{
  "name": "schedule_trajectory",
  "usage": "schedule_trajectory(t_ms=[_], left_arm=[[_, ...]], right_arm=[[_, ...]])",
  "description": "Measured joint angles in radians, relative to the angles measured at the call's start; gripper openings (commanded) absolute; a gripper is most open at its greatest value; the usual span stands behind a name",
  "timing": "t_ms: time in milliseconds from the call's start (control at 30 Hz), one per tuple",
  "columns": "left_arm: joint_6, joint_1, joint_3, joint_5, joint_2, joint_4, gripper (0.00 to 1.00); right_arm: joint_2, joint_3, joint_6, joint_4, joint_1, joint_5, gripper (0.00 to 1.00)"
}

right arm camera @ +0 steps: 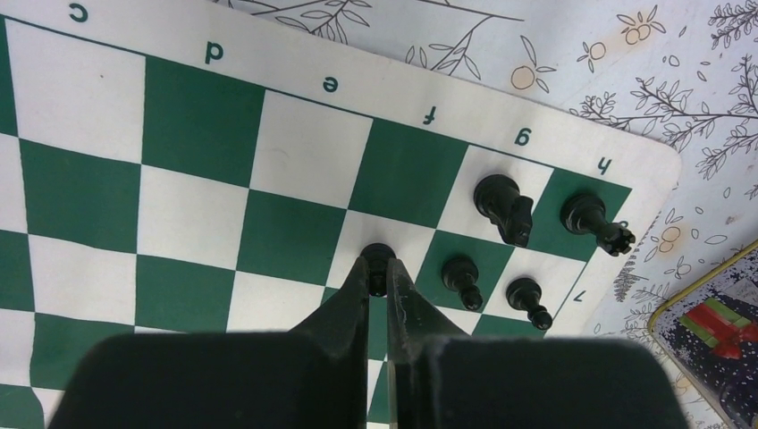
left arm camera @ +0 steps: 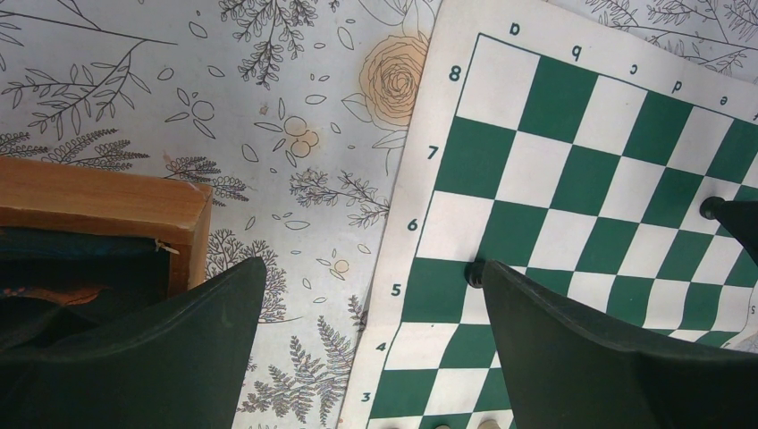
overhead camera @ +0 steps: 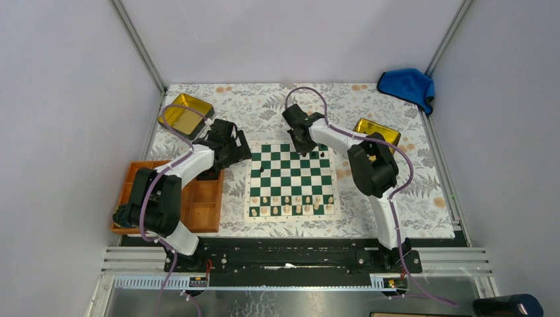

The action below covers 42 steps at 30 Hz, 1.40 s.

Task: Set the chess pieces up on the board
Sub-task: Place the chess piece on the chessboard, then pick up the chess piece from the chessboard.

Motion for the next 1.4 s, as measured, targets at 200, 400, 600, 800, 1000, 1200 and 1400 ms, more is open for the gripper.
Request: schedule_trajectory(t_ms=[200, 400, 600, 800, 1000, 1200, 1400], left_arm=[[0.0, 0.0, 0.0, 0.0, 0.0, 0.0, 0.99], [0.0, 0.0, 0.0, 0.0, 0.0, 0.0, 0.99], [0.0, 0.0, 0.0, 0.0, 0.0, 0.0, 0.99], [0.0, 0.0, 0.0, 0.0, 0.0, 0.0, 0.99], [-0.01, 0.0, 0.0, 0.0, 0.0, 0.0, 0.99], [-0.035, 0.03, -0.02, 0.019, -0.023, 0.002, 0.99], [-0.061, 0.068, -0.056, 0.045, -0.08, 0.013, 0.99]], right_arm=[[-0.002, -0.003, 0.005, -0.001, 0.0, -0.001, 0.38], [-0.002, -0.011, 0.004, -0.001, 0.0, -0.001, 0.43], [-0.014, -0.011, -0.005, 0.0, 0.0, -0.001, 0.43], [-0.076, -0.011, -0.039, 0.027, 0.014, -0.011, 0.43], [-0.11, 0.01, -0.087, 0.058, 0.078, -0.086, 0.43], [-0.11, 0.01, -0.124, 0.083, 0.145, -0.201, 0.44], [-0.11, 0.01, -0.139, 0.103, 0.177, -0.267, 0.44]])
